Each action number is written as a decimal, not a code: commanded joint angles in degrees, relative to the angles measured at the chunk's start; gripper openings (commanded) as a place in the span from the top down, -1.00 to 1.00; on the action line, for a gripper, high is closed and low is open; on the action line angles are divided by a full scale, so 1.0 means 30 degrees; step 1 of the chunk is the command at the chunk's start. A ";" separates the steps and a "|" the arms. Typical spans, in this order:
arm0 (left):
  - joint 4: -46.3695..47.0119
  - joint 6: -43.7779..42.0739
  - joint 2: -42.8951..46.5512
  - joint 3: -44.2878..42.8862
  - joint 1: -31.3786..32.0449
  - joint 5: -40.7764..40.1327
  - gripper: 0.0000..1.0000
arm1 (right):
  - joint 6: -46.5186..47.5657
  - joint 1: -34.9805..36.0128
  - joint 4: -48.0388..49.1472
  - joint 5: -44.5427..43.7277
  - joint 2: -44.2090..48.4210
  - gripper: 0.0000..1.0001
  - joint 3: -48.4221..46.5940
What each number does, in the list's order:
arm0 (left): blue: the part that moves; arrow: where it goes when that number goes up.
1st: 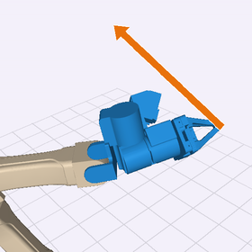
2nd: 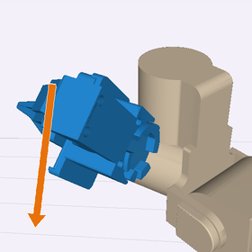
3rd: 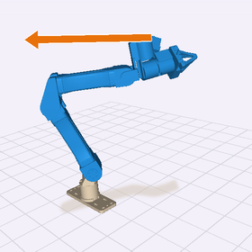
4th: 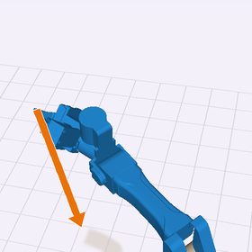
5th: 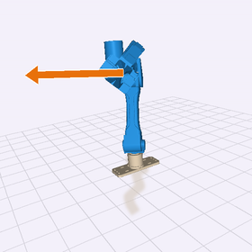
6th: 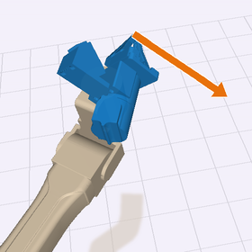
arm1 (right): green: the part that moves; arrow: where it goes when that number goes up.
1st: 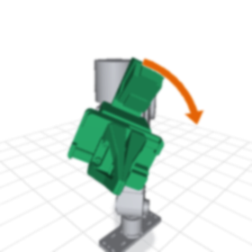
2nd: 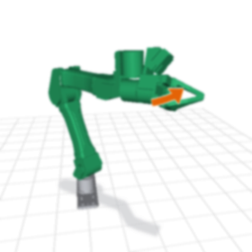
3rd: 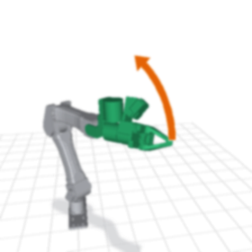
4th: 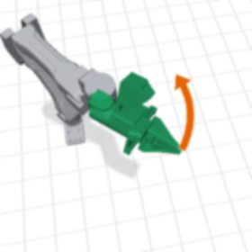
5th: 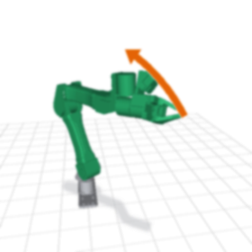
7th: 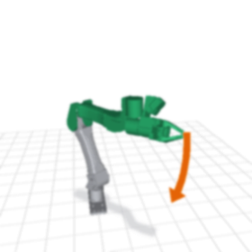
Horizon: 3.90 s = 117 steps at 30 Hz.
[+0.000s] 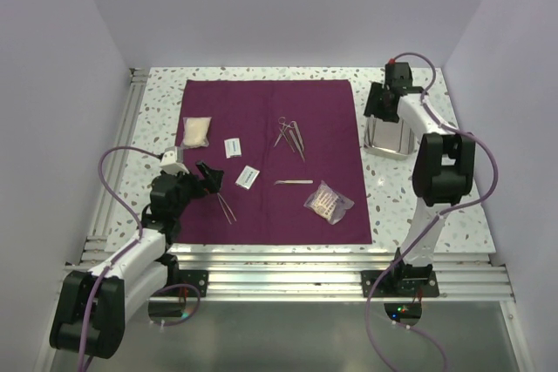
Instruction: Prepare the surgical pack
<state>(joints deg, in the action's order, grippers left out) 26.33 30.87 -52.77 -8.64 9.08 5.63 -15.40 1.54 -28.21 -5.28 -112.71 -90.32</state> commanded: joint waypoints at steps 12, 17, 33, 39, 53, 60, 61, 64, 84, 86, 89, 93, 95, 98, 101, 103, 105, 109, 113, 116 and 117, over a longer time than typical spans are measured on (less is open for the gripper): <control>0.1068 -0.0125 -0.0426 -0.0488 0.0137 0.0350 -1.00 | 0.0562 0.0688 -0.0470 0.1584 -0.2042 0.40 -0.1066; 0.1127 -0.0125 -0.0544 -0.0517 0.0195 0.0438 -1.00 | 0.1204 0.0717 -0.0354 0.1554 -0.1077 0.70 0.0106; 0.0922 -0.0154 -0.0163 -0.0546 0.0313 0.0468 -1.00 | 0.2290 0.1566 0.0322 0.1438 0.2295 0.52 0.4444; 0.0863 -0.0184 -0.0075 -0.0546 0.0342 0.0439 -1.00 | 0.2408 0.1917 -0.0353 0.0033 0.3289 0.03 0.4444; 0.0160 -0.0652 0.0071 -0.1015 0.0371 0.0175 -1.00 | 0.6507 0.7892 0.1108 0.2455 0.5897 -0.12 0.5931; 0.0160 -0.0594 0.0248 -0.0986 0.0371 0.0350 -1.00 | 0.9407 1.0031 0.2664 0.5157 0.5959 -0.12 0.7579; 0.0189 -0.0594 0.0218 -0.0986 0.0371 0.0380 -1.00 | 0.9874 1.0497 0.2722 0.5361 0.5609 -0.22 0.7608; 0.0189 -0.0564 0.0305 -0.0957 0.0371 0.0467 -1.00 | 1.0637 1.1204 0.3219 0.5831 0.4731 -0.38 0.7521; 0.0219 -0.0535 0.0423 -0.0898 0.0371 0.0556 -1.00 | 1.2310 1.3314 0.2869 0.3489 0.1827 -0.06 0.6378; 0.0189 -0.0564 0.0452 -0.0898 0.0371 0.0497 -1.00 | 1.2252 1.3344 0.2840 0.3313 0.1476 0.02 0.6232; 0.0189 -0.0564 0.0511 -0.0869 0.0371 0.0439 -1.00 | 1.2105 1.3344 0.2840 0.3166 0.1096 0.13 0.5998; 0.0277 -0.0565 0.0365 -0.0869 0.0371 0.0497 -1.00 | 1.2105 1.3373 0.2576 0.3166 0.0888 0.25 0.5938; 0.0277 -0.0564 0.0365 -0.0869 0.0371 0.0497 -1.00 | 1.2076 1.3344 0.2576 0.3195 0.0801 0.33 0.5996; 0.0277 -0.0593 0.0394 -0.0869 0.0371 0.0468 -1.00 | 1.2047 1.3344 0.2518 0.3136 0.0743 0.63 0.5997; 0.0277 -0.0594 0.0365 -0.0869 0.0342 0.0438 -1.00 | 1.1756 1.3344 0.2605 0.3252 0.1121 0.87 0.6113; 0.0248 -0.0594 0.0423 -0.0869 0.0371 0.0438 -1.00 | 1.1114 1.3285 0.3160 0.2818 0.1911 1.00 0.6347; 0.0248 -0.0594 0.0423 -0.0869 0.0371 0.0409 -1.00 | 1.0527 1.2937 0.3570 0.2610 0.2643 1.00 0.6553; 0.0248 -0.0594 0.0423 -0.0869 0.0371 0.0409 -1.00 | 0.8538 1.1122 0.3836 0.3219 0.4866 1.00 0.6437; 0.0306 -0.0564 0.0365 -0.0869 0.0371 0.0497 -1.00 | 0.6893 0.8544 0.3719 0.2412 0.6012 1.00 0.5677; 0.0277 -0.0564 0.0364 -0.0898 0.0371 0.0555 -1.00 | 0.6131 0.6961 0.3339 0.0390 0.6105 1.00 0.4830; 0.0306 -0.0564 0.0365 -0.0898 0.0371 0.0556 -1.00 | 0.5984 0.6232 0.2671 -0.1010 0.5959 1.00 0.4506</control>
<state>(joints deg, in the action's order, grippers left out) 25.65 30.39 -51.75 -9.85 9.85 6.26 7.09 23.64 -18.85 0.40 -96.25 -72.88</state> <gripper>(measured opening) 0.997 0.100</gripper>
